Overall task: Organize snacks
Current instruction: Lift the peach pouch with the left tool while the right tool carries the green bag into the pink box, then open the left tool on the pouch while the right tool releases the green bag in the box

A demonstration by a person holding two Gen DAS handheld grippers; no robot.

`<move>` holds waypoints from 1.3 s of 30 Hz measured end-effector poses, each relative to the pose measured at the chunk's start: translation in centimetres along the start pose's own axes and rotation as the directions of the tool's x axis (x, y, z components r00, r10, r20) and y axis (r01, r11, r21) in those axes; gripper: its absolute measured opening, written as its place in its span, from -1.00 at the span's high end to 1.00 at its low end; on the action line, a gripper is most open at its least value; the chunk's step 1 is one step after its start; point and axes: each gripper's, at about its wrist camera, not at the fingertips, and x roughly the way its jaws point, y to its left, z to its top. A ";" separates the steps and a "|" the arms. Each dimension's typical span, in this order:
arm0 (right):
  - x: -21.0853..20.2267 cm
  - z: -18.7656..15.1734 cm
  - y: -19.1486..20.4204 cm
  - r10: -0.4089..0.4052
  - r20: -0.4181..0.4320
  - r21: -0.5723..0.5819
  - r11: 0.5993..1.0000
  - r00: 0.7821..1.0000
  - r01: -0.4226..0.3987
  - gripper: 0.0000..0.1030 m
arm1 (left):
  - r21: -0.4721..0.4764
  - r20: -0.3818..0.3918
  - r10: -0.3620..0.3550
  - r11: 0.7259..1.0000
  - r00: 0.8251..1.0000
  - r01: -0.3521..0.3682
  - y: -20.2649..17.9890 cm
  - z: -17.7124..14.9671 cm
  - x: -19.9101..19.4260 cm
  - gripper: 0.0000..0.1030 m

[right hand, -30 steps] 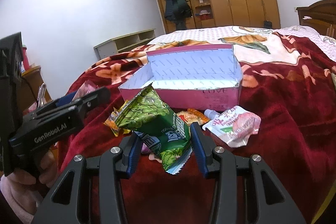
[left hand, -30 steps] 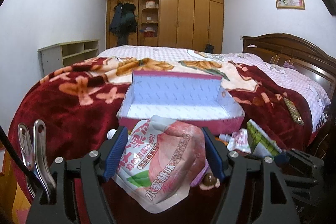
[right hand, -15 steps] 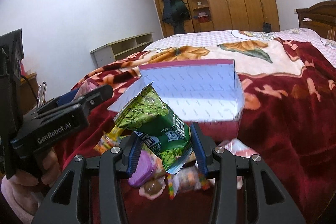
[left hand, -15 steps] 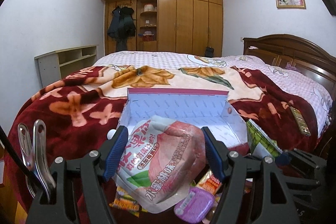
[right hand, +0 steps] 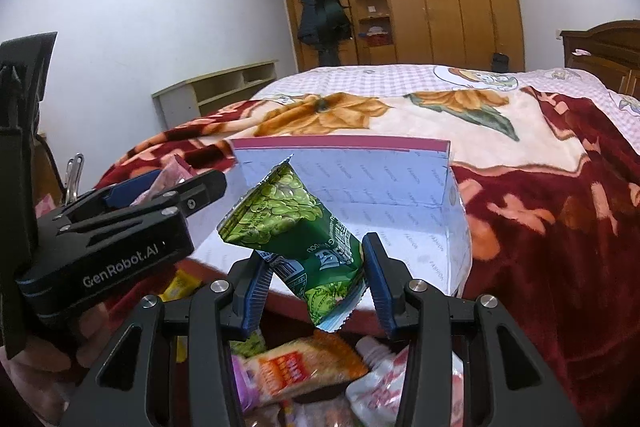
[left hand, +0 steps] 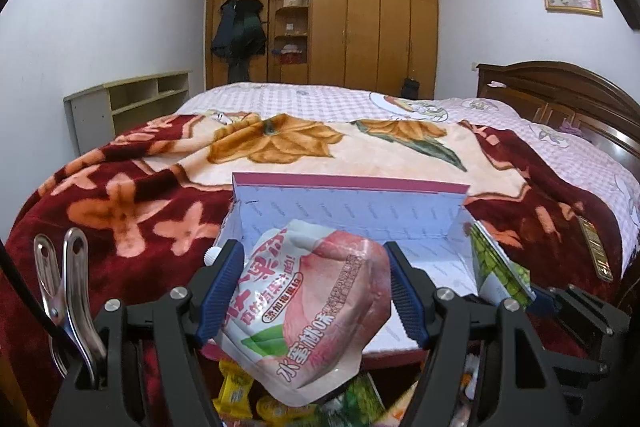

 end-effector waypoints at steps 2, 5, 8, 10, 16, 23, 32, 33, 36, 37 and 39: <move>0.9 0.3 -0.5 -0.010 -0.013 0.012 1.000 1.000 0.010 0.12 | -0.008 -0.022 0.005 1.000 1.000 -0.005 0.0 0.1 1.1 -0.43; 1.9 0.4 -1.2 -0.018 -0.033 0.024 1.000 0.999 0.019 0.12 | -0.014 -0.054 0.007 1.000 0.999 -0.008 0.1 0.0 2.5 -0.43; 2.9 0.5 -1.6 -0.035 -0.046 0.022 0.999 0.998 0.036 0.12 | -0.020 -0.079 0.010 1.000 0.997 -0.012 0.1 0.0 3.8 -0.43; 3.6 0.5 -2.0 -0.040 -0.059 0.029 0.999 0.997 0.042 0.12 | -0.019 -0.091 0.015 1.000 0.996 -0.016 0.1 -0.1 4.7 -0.43; 5.9 0.2 -2.7 -0.065 -0.092 0.041 0.997 0.994 0.070 0.12 | -0.026 -0.138 0.024 0.999 0.990 -0.028 -0.1 -0.5 7.2 -0.43; 6.8 0.2 -2.7 -0.084 -0.105 0.033 0.996 0.991 0.088 0.11 | -0.036 -0.202 0.025 0.999 0.979 -0.033 -0.1 -1.8 9.2 -0.43; 7.1 0.0 -2.2 -0.110 -0.115 0.005 0.994 0.987 0.111 0.11 | -0.032 -0.213 0.039 0.998 0.976 -0.046 0.0 -2.4 10.0 -0.43; 7.1 0.0 -2.2 -0.111 -0.115 0.005 0.994 0.987 0.112 0.11 | -0.031 -0.213 0.039 0.998 0.976 -0.047 0.0 -2.4 10.0 -0.43; 7.1 0.0 -2.2 -0.113 -0.114 0.006 0.993 0.987 0.114 0.11 | -0.031 -0.213 0.039 0.998 0.976 -0.047 0.0 -2.4 10.0 -0.43; 7.1 0.0 -2.2 -0.115 -0.114 0.006 0.993 0.987 0.117 0.11 | -0.031 -0.213 0.039 0.998 0.976 -0.046 0.0 -2.4 10.0 -0.43; 7.1 0.0 -2.2 -0.119 -0.112 0.011 0.993 0.987 0.121 0.09 | -0.032 -0.214 0.035 0.999 0.976 -0.043 0.0 -2.4 10.0 -0.43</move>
